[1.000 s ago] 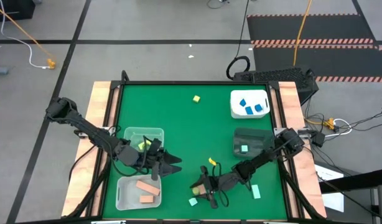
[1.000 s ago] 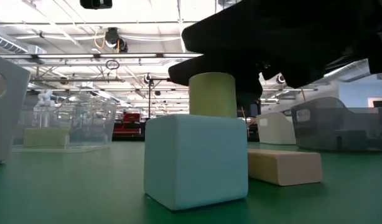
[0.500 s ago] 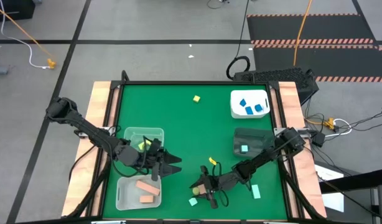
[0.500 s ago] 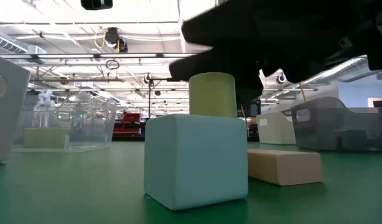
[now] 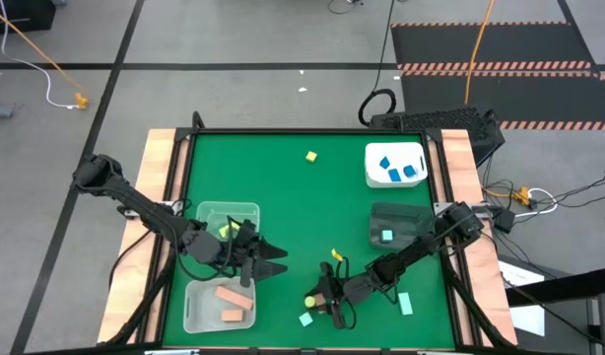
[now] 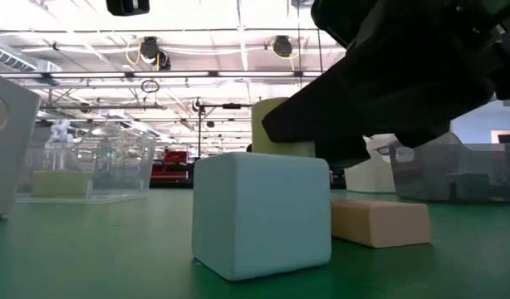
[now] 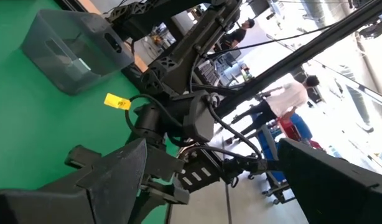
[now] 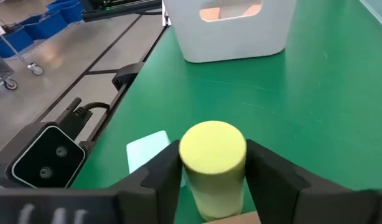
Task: Sort & place blocks by color
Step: Put the green block into the transparent bin
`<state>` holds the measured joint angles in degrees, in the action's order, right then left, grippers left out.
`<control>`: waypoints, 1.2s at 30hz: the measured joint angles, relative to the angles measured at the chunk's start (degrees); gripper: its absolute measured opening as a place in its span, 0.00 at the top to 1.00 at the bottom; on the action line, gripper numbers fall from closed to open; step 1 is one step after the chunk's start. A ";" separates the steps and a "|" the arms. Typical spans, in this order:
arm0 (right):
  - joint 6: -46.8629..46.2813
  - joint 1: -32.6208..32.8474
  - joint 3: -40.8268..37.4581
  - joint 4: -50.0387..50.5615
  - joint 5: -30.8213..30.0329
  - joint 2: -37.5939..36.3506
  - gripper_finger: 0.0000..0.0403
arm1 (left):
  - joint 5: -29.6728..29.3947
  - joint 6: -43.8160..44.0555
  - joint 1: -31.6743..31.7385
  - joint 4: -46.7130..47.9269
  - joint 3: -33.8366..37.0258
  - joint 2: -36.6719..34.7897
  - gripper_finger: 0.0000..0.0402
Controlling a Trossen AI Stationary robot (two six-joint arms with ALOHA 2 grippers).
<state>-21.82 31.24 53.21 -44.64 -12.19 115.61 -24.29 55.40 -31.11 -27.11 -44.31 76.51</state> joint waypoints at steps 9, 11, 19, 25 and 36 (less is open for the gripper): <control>0.18 -0.13 0.00 0.04 0.22 0.00 0.72 | -0.04 -2.68 0.31 0.05 0.00 0.00 0.10; 1.34 -0.35 0.00 -0.27 0.38 -0.11 0.72 | -0.05 -3.22 0.37 0.05 0.00 -0.02 0.10; 11.39 -3.63 -0.02 5.01 0.46 -7.39 0.72 | -0.17 -7.13 1.78 -0.02 0.00 -0.01 0.10; 16.82 -8.34 -0.04 13.27 0.31 -17.89 0.72 | -0.20 -11.84 3.35 -0.09 0.00 -0.01 0.10; 2.26 -16.48 -0.04 17.26 0.20 -35.33 0.72 | -6.63 -34.67 4.50 -0.05 0.00 -0.02 0.10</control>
<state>-19.56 14.76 53.17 -27.38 -11.99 80.28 -30.93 20.73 -26.62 -27.17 -44.31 76.49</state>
